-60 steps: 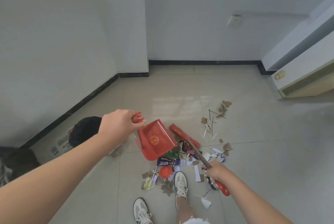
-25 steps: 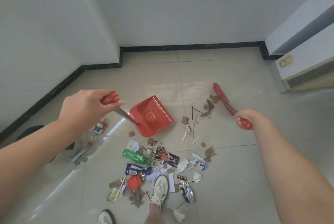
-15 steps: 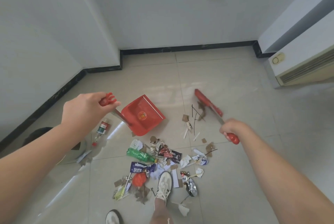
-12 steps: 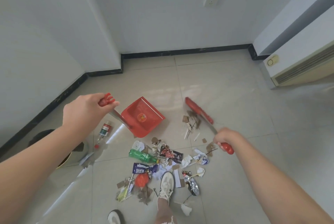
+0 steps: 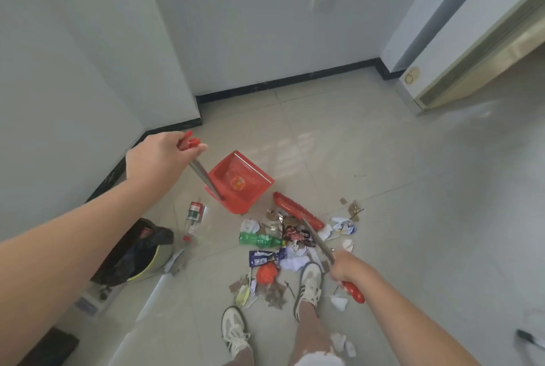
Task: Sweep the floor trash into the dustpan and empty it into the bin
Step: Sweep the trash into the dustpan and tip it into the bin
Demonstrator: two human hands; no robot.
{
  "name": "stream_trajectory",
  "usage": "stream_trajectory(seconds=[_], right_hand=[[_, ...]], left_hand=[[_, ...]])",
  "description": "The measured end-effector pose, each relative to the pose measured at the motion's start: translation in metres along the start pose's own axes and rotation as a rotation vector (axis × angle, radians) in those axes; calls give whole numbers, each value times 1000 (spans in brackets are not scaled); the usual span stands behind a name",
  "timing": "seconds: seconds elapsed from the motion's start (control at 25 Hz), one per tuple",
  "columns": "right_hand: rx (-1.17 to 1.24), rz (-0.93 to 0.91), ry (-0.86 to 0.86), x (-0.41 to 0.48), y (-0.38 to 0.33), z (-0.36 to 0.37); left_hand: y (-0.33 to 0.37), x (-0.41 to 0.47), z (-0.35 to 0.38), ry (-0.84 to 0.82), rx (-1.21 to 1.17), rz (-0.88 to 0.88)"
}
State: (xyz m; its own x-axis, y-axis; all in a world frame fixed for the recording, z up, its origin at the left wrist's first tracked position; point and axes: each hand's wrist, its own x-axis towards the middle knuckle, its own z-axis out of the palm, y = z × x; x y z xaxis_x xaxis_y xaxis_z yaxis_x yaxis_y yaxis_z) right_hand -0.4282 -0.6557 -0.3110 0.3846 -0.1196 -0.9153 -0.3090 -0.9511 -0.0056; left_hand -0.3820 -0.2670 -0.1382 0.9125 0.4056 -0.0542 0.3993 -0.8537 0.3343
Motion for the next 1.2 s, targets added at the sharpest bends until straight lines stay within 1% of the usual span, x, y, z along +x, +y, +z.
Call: stream_trajectory(seconds=[0.08, 0.2, 0.36, 0.48, 0.6, 0.76, 0.84, 0.96, 1.04, 1.2], right_hand=[[92, 6, 17, -19, 4, 17], [245, 38, -2, -46, 12, 23], [374, 58, 59, -73, 27, 23], [505, 27, 134, -82, 40, 10], [604, 12, 261, -81, 56, -25], [713, 27, 369, -61, 93, -87], [751, 54, 403, -45, 112, -122], [785, 95, 406, -18, 134, -175], [802, 87, 408, 8, 147, -207], [779, 114, 380, 73, 168, -256]], left_hand=[[-3, -2, -6, -29, 13, 44], [5, -7, -8, -60, 34, 141], [16, -11, -5, -63, 87, 289], [33, -11, 2, -68, 41, 265], [63, -14, 15, -86, 6, 241], [110, -19, 36, -110, 29, 340], [132, -17, 47, -113, 36, 363], [169, -11, 68, -101, 37, 297], [191, -5, 83, -88, 44, 262], [231, 8, 118, -99, 83, 267]])
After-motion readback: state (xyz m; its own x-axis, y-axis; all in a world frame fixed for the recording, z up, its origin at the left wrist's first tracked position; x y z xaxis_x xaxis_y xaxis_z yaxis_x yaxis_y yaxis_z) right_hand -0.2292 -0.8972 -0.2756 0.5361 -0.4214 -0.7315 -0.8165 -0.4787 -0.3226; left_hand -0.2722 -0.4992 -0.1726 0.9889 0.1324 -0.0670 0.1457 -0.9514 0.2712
